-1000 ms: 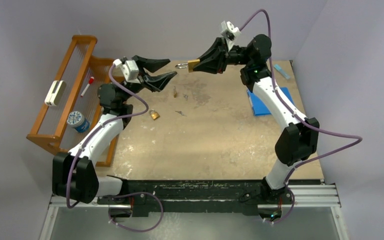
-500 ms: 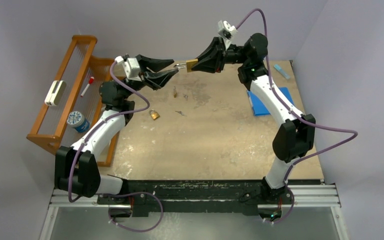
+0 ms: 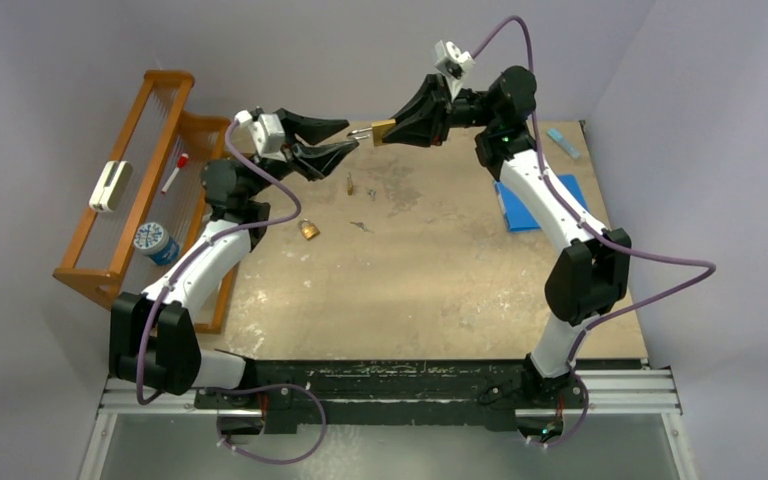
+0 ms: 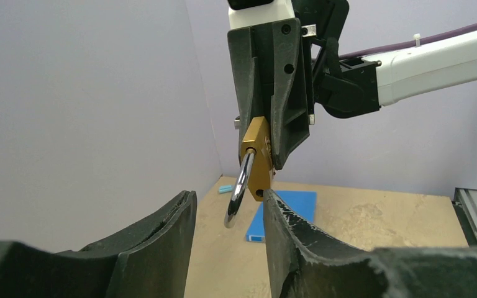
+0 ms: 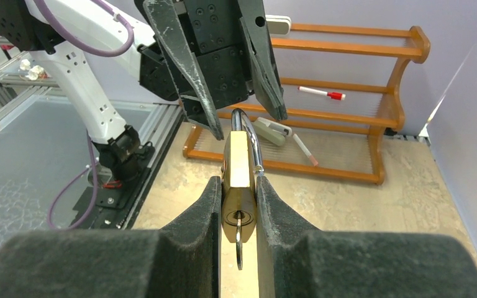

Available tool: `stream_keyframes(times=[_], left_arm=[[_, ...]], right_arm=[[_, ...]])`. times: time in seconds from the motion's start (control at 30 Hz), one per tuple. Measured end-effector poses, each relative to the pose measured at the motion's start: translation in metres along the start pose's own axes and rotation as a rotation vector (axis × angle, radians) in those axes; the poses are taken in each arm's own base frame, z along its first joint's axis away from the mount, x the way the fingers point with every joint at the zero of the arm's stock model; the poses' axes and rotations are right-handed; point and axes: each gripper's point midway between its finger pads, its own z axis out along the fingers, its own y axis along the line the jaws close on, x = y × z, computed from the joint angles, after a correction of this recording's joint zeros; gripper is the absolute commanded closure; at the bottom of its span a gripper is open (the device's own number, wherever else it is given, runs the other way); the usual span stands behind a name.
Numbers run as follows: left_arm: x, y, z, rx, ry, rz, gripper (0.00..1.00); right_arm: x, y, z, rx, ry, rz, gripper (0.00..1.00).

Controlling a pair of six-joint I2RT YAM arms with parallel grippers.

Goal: Lock with the key
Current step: Lock the lock.

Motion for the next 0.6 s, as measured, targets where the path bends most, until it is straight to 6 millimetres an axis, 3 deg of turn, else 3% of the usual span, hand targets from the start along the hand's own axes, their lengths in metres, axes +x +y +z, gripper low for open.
stream_keyframes(times=[0.07, 0.2, 0.6], left_arm=[[0.0005, 0.0001, 0.0000, 0.000, 0.002, -0.001, 0.80], [0.0012, -0.0018, 0.0012, 0.018, 0.008, -0.001, 0.99], [0.0038, -0.0095, 0.0010, 0.061, 0.021, -0.003, 1.00]], right_arm=[[-0.0007, 0.0006, 0.0002, -0.003, -0.001, -0.005, 1.00], [-0.0018, 0.0009, 0.0011, -0.005, -0.002, -0.006, 1.00], [0.0000, 0.0020, 0.0012, -0.051, 0.017, -0.014, 1.00]])
